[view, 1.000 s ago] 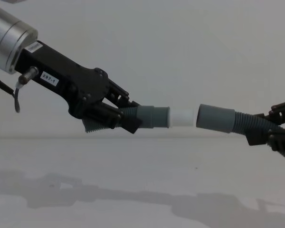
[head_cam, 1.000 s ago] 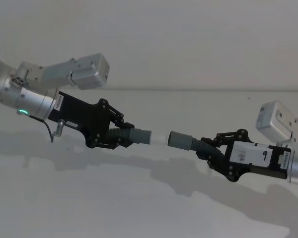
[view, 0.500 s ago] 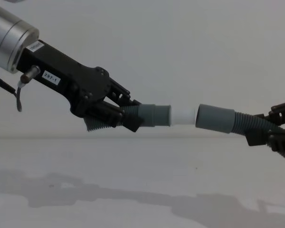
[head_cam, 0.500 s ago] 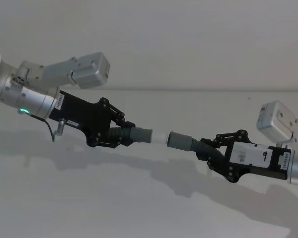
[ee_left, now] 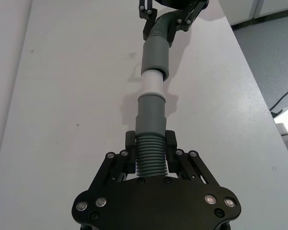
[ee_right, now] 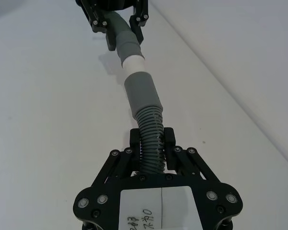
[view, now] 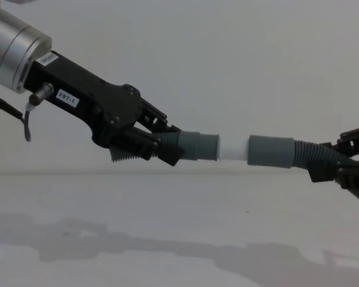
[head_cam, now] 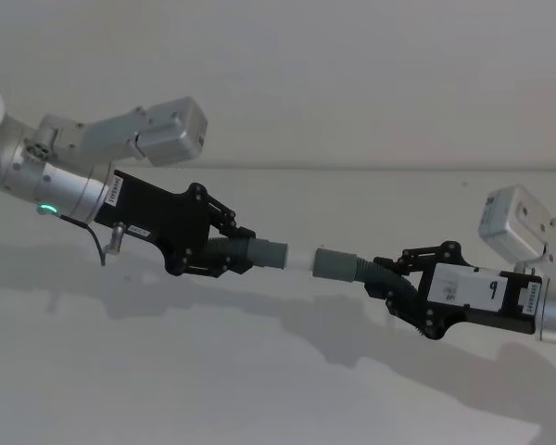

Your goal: Use both hands to pick up one end of the pipe from the table, align the ends, and insert them.

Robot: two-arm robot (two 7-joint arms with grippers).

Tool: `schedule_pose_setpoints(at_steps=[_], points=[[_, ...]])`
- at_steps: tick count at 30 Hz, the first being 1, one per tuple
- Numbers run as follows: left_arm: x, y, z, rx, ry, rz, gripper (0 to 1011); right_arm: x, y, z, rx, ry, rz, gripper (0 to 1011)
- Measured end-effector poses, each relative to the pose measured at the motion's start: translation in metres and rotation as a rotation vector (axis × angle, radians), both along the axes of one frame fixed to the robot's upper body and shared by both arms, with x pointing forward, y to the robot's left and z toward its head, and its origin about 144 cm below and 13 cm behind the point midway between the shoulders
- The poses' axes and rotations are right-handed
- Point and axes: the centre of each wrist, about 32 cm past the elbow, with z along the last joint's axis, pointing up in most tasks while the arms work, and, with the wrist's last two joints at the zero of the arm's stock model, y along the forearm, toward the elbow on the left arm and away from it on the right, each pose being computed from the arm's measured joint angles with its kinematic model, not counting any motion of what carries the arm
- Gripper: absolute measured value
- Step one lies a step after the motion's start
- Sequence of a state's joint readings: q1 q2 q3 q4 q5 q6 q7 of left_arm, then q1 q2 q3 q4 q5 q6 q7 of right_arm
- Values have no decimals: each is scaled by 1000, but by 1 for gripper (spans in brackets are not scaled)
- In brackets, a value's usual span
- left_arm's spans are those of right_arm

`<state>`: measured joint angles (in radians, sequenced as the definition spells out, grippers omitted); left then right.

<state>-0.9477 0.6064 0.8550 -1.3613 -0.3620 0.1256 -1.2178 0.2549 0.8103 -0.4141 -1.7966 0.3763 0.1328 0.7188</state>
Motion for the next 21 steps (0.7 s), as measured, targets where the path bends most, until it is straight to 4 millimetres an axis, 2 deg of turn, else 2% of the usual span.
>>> schedule_pose_setpoints(at_steps=[21], points=[[4, -6, -1, 2, 4, -22, 343, 6, 2, 0, -1, 13, -3, 274]])
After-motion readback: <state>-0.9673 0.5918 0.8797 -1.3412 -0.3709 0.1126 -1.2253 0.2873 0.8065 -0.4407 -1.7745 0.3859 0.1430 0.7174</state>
